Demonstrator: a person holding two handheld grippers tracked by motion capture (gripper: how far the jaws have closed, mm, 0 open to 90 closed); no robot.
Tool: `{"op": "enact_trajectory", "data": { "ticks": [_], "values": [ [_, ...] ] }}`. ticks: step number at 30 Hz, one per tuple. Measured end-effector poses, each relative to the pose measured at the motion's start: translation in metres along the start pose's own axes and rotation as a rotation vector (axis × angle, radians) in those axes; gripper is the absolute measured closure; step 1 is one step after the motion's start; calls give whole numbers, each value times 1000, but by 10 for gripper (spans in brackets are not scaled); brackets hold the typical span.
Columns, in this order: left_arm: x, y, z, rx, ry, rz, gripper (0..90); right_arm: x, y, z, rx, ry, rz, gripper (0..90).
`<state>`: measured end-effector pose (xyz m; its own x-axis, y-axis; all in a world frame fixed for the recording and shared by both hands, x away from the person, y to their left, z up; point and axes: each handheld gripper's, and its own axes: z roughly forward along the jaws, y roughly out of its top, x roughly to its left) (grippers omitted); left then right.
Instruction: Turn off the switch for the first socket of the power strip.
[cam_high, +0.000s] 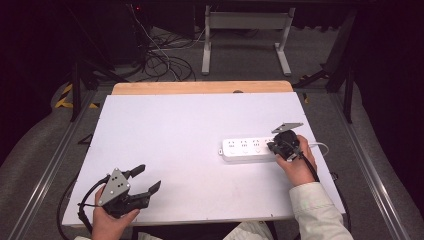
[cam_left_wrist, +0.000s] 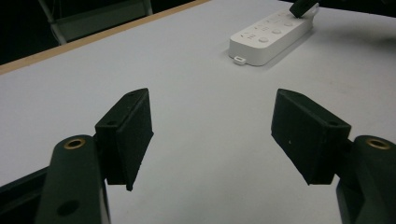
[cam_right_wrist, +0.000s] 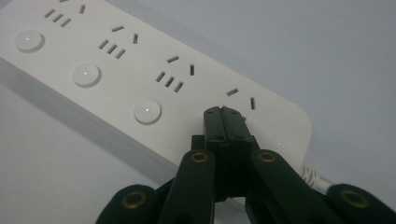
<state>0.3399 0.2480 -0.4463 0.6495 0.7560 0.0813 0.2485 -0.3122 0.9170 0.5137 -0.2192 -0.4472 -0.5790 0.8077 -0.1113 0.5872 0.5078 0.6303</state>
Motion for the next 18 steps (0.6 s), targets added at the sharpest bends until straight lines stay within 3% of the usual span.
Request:
{"op": "enact_trajectory", "data": {
  "ticks": [18],
  "values": [
    [0,0,0,2,1,-1,296,2,-2,0,-7,-15,11,900]
  ]
}}
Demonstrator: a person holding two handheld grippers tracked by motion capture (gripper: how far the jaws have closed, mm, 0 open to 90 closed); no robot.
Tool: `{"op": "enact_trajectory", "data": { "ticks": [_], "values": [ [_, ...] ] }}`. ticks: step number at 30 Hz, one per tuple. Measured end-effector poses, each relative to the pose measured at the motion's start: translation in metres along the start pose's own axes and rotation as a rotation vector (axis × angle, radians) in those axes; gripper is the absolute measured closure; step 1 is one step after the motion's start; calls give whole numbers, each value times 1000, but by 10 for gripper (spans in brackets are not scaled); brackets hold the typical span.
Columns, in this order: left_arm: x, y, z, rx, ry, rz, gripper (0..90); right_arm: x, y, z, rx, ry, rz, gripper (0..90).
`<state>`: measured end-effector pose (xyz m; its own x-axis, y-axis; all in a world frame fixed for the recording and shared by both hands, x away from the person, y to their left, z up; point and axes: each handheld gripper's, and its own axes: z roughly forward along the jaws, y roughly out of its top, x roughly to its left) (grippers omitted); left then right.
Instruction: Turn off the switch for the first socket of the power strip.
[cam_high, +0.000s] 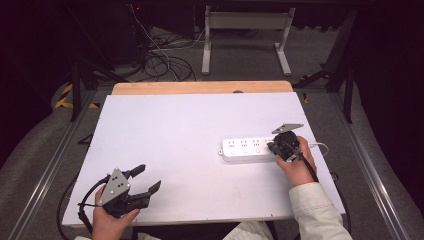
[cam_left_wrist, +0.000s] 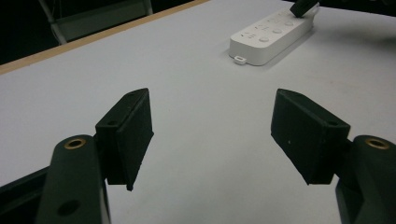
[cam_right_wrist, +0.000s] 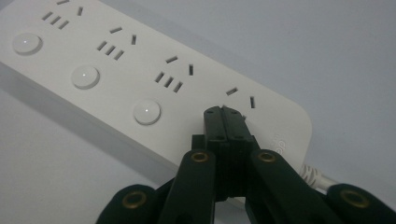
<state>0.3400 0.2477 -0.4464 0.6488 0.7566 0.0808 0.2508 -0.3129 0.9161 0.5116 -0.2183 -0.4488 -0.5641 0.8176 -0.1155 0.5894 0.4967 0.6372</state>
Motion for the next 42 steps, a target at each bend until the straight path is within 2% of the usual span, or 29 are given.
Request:
{"op": "enact_trajectory", "data": {
  "ticks": [8,10,12,15,18,26,42],
  "values": [
    [1,0,-1,-1,-4,-5,297,0,0,1,-10,-2,12,900],
    [1,0,-1,-4,-4,-7,298,-1,0,-4,-28,4,15,900],
    [2,0,0,-4,-5,-6,298,-4,1,-16,-96,20,27,900],
    [1,0,0,-2,-9,-16,299,-4,2,-22,-118,28,32,900],
    [0,0,-1,-7,-4,-4,303,-2,3,-33,-144,30,22,900],
    [1,0,0,-5,-6,-6,302,1,7,-45,-172,28,17,900],
    [0,0,-1,-9,-2,-2,315,3,7,-52,-190,27,-2,900]
  ]
}}
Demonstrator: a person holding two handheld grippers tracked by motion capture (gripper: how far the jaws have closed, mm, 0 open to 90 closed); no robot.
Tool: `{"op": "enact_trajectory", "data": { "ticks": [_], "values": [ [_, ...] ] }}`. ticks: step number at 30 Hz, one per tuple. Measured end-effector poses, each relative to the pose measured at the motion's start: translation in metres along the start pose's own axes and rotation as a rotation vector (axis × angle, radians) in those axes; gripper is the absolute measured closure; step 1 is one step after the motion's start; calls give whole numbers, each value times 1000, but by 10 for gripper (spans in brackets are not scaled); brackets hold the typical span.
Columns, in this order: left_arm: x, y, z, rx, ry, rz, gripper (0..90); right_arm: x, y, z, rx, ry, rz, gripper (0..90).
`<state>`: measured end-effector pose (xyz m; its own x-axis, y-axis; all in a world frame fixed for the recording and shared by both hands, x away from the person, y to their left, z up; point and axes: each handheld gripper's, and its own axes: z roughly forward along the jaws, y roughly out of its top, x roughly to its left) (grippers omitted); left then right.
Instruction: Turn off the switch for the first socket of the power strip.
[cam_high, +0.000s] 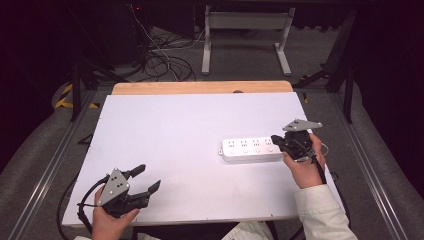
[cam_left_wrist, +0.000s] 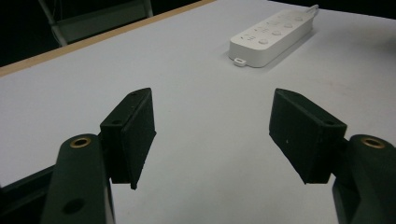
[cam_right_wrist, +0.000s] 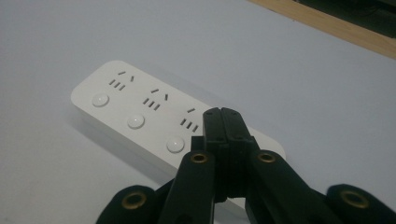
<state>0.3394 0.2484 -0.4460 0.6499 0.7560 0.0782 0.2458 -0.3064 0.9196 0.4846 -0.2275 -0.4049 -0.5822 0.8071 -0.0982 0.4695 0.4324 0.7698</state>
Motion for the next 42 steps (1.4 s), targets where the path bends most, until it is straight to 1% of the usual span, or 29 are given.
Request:
{"op": "enact_trajectory", "data": {
  "ticks": [2,3,4,8,11,13,14,15,19,20,21,23,28,29,31,33,36,37,41,42],
  "values": [
    [0,0,0,0,-1,0,315,1,1,-3,-10,-3,-2,900],
    [0,0,0,0,-2,-1,315,1,3,-8,-26,-1,-1,864],
    [0,0,0,-1,-2,-2,315,1,4,-10,-32,5,1,861],
    [0,0,0,0,-2,1,315,2,5,-14,-36,10,-3,847],
    [0,0,0,1,-3,1,315,4,6,-17,-38,21,-13,796],
    [0,0,0,1,-2,0,315,5,7,-20,-50,30,-20,760],
    [0,0,0,0,-3,0,315,7,8,-23,-63,39,-22,718],
    [0,0,0,1,-3,2,315,7,8,-23,-63,39,-22,718],
    [0,0,-1,0,-3,-1,315,10,8,-29,-86,68,-26,640],
    [0,0,-1,-2,-5,-10,315,10,8,-29,-86,68,-26,640],
    [0,0,-1,-3,-1,0,315,11,9,-31,-90,78,-29,624],
    [0,0,-2,-5,-2,2,315,13,9,-34,-99,92,-26,596],
    [0,0,-2,-7,0,2,315,18,6,-42,-122,125,-49,532],
    [-1,0,-2,-9,-3,-8,315,20,5,-42,-125,132,-47,521],
    [-1,0,-2,-8,-5,-7,315,22,3,-44,-137,150,-60,504],
    [-1,0,-2,-9,-6,-9,314,24,1,-47,-158,167,-62,471],
    [-1,0,-3,-11,-10,-11,314,27,-1,-51,-212,204,-67,410],
    [0,1,-3,-13,-5,-5,314,30,-4,-53,-247,223,-74,374],
    [-1,1,-4,-12,-5,-2,314,35,-11,-50,-259,236,-88,364],
    [-1,1,-4,-14,-6,-10,314,36,-13,-49,-258,246,-85,358]
  ]
}}
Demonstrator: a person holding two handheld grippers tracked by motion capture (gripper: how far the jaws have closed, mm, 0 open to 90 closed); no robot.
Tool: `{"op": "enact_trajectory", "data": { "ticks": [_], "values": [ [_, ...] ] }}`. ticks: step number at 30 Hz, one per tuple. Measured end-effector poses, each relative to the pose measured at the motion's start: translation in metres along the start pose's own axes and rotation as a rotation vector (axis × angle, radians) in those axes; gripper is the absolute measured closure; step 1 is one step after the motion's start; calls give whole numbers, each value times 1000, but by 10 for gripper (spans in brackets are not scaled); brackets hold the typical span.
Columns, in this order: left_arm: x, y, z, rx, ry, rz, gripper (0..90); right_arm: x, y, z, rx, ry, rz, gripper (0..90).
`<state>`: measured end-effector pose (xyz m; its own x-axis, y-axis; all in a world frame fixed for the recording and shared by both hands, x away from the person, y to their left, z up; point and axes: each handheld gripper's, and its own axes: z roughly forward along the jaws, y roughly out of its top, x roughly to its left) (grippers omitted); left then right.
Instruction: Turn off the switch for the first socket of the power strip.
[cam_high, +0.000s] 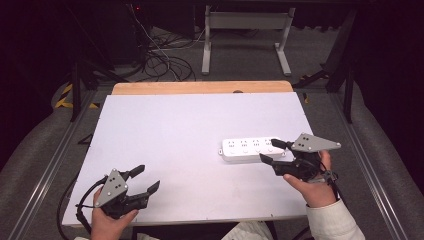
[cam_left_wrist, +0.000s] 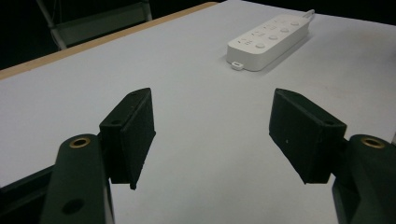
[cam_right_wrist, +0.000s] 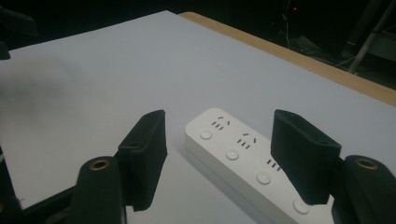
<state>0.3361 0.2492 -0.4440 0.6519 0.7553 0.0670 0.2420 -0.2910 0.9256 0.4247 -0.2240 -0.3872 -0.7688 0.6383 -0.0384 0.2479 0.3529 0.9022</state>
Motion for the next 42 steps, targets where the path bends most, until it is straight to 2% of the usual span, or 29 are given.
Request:
{"op": "enact_trajectory", "data": {
  "ticks": [2,4,7,8,10,12,19,24,25,31,35,38,42],
  "values": [
    [0,0,0,-2,0,2,314,2,-7,3,-16,29,-1,334],
    [1,1,-1,-3,2,11,314,2,-10,4,-24,39,-4,326],
    [0,0,-1,-4,-1,2,314,3,-17,7,-40,67,-10,306],
    [1,1,-1,-3,1,11,314,3,-20,7,-46,75,-14,300],
    [0,0,-1,-5,-1,1,314,2,-26,8,-79,98,-41,300],
    [1,0,-1,-2,1,5,313,-1,-38,11,-84,114,-18,300],
    [0,0,0,0,-4,-5,313,-3,-57,15,-78,128,4,297],
    [1,0,0,2,-11,-2,312,-2,-66,17,-81,113,13,276],
    [0,0,0,2,-16,-13,311,-1,-68,18,-77,111,13,276],
    [0,0,0,3,-20,0,307,3,-81,27,-34,105,23,240],
    [-1,-1,0,1,-22,-8,307,5,-89,34,16,106,8,171],
    [0,-1,0,1,-17,3,305,8,-93,39,63,102,-6,143],
    [0,-1,0,4,-19,-4,298,8,-92,39,64,90,16,139]
  ]
}}
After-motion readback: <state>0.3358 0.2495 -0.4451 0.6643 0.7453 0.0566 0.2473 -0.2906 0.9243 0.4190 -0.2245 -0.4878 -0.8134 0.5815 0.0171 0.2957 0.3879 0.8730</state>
